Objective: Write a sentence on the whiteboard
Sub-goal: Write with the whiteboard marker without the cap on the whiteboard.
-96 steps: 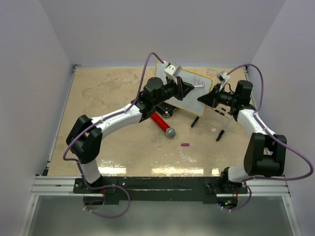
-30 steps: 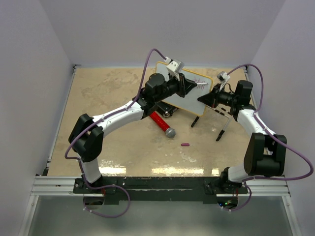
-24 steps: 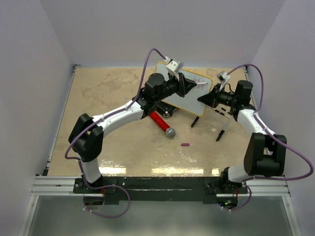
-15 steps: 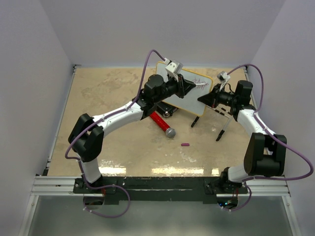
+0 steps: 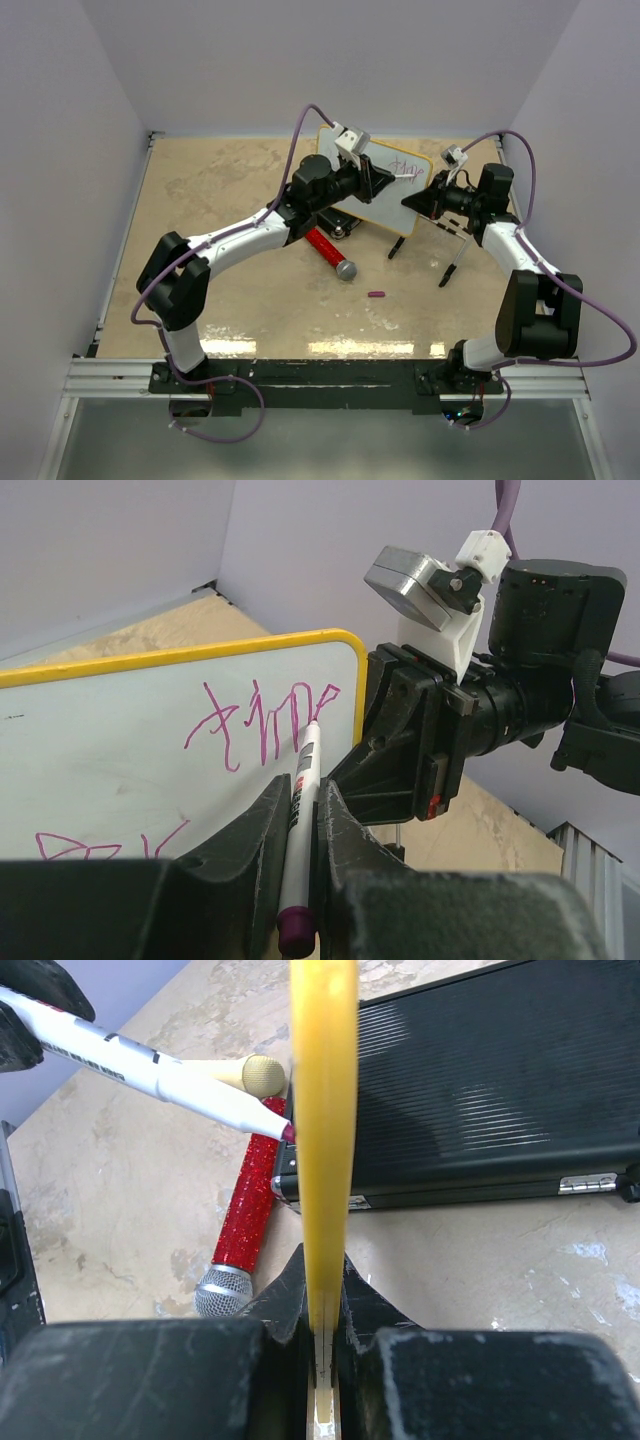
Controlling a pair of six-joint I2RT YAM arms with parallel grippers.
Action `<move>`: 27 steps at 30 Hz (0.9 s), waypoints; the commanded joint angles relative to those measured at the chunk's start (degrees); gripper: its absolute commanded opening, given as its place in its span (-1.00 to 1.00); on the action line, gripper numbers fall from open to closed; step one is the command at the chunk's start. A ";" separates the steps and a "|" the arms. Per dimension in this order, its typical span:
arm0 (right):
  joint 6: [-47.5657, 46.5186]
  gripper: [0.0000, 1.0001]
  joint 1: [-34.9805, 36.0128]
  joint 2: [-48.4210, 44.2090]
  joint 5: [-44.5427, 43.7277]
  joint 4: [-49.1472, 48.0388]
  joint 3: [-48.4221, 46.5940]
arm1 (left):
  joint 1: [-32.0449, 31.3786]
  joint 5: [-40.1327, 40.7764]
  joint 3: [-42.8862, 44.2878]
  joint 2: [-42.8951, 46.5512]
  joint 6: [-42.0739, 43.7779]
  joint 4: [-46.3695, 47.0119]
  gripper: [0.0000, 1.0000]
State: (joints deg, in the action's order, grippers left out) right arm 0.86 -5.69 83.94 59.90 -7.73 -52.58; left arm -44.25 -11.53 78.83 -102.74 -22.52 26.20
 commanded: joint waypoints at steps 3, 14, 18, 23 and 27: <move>-2.80 -1.00 0.42 -1.59 0.13 0.61 -1.04 | 0.66 0.72 -0.69 0.52 0.82 -0.53 -1.00; -2.80 -1.00 0.42 -1.76 0.13 0.61 -1.04 | -0.05 -1.39 1.94 -1.15 0.73 -2.02 -1.00; -2.71 -1.00 0.42 -1.76 0.13 0.61 -1.04 | -0.22 -1.92 2.56 -1.67 0.73 -2.29 -1.00; -2.80 -1.00 0.42 -1.76 0.13 0.61 -1.04 | -0.49 -2.45 4.14 -2.29 0.55 -2.38 -1.00; -2.80 -1.00 0.42 -1.76 0.04 0.61 -1.04 | -0.40 -2.62 5.28 -2.55 0.46 -2.38 -1.00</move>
State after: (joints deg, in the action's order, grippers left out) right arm 0.82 -5.76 83.94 59.92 -7.75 -52.58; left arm -44.56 -15.11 80.88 -104.16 -22.55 23.86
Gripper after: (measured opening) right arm 0.056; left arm 0.165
